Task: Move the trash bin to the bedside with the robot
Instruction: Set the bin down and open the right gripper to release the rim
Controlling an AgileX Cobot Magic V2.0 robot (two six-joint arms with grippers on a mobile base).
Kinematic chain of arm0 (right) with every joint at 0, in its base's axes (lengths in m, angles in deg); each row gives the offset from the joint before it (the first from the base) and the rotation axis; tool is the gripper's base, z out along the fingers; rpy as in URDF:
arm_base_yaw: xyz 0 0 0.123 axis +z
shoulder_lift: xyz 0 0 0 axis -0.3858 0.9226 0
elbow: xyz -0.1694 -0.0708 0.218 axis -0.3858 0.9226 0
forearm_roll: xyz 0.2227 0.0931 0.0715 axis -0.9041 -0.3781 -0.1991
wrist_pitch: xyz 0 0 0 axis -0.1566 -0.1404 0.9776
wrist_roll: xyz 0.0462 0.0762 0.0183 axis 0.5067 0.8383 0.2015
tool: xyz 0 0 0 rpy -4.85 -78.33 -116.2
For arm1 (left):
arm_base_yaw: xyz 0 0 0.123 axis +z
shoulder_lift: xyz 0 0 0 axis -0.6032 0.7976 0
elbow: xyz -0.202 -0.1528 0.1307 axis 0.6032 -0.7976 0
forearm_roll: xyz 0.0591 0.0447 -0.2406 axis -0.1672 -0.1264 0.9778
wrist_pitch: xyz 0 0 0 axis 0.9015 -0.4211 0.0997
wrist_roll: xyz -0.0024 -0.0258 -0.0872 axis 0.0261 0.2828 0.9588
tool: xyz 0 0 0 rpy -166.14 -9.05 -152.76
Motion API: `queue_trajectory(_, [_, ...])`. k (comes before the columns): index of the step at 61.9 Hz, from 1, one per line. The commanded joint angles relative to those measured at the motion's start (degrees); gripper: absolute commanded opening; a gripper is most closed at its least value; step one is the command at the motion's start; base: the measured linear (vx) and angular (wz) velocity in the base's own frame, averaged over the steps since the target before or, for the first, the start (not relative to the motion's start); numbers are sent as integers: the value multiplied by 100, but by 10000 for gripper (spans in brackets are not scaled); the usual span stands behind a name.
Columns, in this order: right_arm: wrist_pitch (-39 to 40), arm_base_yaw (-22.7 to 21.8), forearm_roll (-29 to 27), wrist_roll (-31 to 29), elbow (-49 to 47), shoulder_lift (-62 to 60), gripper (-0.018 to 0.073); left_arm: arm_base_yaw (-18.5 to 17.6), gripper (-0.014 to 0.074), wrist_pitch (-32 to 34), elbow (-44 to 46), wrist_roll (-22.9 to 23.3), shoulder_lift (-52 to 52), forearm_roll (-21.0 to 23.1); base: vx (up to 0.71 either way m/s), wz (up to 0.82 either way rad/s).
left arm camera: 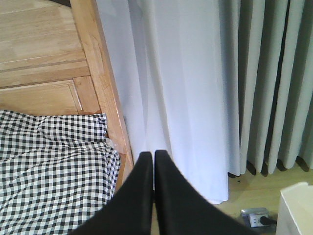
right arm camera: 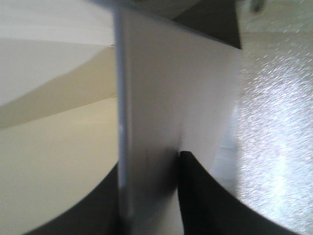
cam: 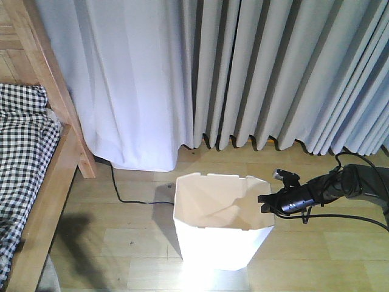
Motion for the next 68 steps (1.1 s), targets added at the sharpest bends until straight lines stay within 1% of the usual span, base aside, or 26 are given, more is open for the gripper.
queue_trajectory(1, [-432, -24, -35, 22, -114, -379, 270, -34, -6, 423, -160, 46, -54, 24, 0, 0])
queue_trajectory(6, [-437, -35, 32, 22, -114, -379, 314, -34, -6, 423, -160, 46, -54, 24, 0, 0])
queue_trajectory(11, [-437, -35, 70, 22, -114, -379, 338, -34, -6, 423, -160, 46, -54, 24, 0, 0])
queue_trajectory(26, [-331, -35, 124, 17, -135, -379, 344, -34, -6, 423, -160, 46, -54, 24, 0, 0])
queue_trajectory(35, [-127, -35, 184, 11, -135, -450, 354, -34, -6, 423, -160, 46, -54, 24, 0, 0])
queue_trajectory(44, [230, -35, 226, 5, -135, -628, 415, -34, -6, 423, -160, 46, -54, 24, 0, 0])
queue_trajectory(51, [361, -41, 337, 0, -135, -733, 453, -34, -6, 423, -160, 46, -54, 24, 0, 0])
queue_trajectory(61, [275, -41, 363, 39, -135, -760, 458, -34, -6, 423, -160, 46, -54, 24, 0, 0])
queue_trajectory(65, [66, -46, 374, 46, -113, -760, 458, -34, -6, 423, -160, 46, -54, 24, 0, 0])
queue_trajectory(68, [-308, -69, 423, 81, -105, -760, 458, -34, -6, 423, -160, 46, -54, 24, 0, 0])
